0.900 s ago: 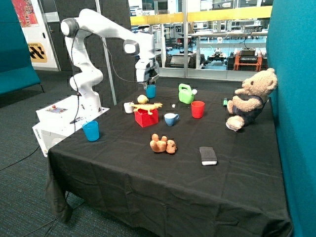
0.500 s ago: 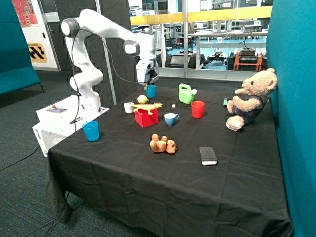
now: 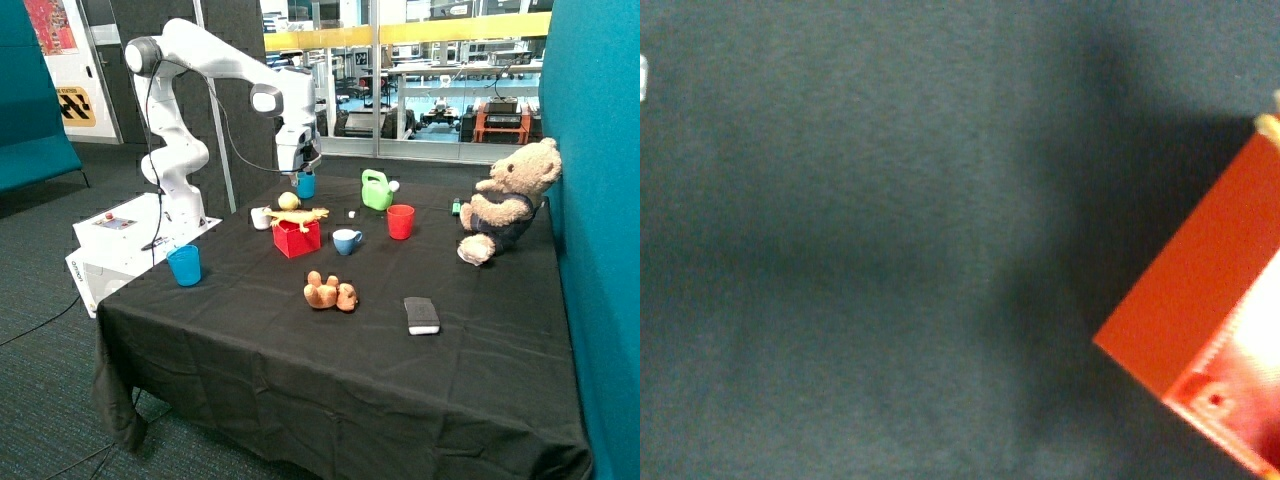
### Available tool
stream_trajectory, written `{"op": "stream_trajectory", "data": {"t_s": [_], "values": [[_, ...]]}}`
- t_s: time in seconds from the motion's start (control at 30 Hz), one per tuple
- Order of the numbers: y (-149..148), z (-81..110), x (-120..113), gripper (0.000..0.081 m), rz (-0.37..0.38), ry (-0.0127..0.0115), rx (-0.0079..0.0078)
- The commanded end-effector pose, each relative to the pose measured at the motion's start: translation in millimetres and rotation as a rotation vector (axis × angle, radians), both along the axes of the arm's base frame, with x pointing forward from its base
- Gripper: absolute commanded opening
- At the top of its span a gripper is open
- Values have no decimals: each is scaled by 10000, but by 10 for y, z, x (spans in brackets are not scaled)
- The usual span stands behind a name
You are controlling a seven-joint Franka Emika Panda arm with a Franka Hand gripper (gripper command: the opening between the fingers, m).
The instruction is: Put the ball in the red pot
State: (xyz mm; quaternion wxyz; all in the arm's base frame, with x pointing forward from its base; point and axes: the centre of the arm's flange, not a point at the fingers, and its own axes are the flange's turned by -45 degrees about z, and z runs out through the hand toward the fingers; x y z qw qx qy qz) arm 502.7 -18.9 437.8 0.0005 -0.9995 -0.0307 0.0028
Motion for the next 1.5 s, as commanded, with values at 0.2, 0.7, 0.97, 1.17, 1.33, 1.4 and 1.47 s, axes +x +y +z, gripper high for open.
{"op": "stream_trajectory", "data": {"t_s": [0.2, 0.7, 0.97, 1.17, 1.33, 1.4, 1.47], "values": [[-395, -89, -1, 732, -482, -57, -10], [-667, -263, 32, 726, -659, -57, -11], [-791, -332, -7, 738, -798, -57, -11], [-817, -376, 10, 737, -744, -57, -11], [-807, -426, 39, 736, -681, -57, -11], [-805, -449, 42, 735, -677, -57, -11], [-805, -475, 39, 734, -668, -57, -11]]}}
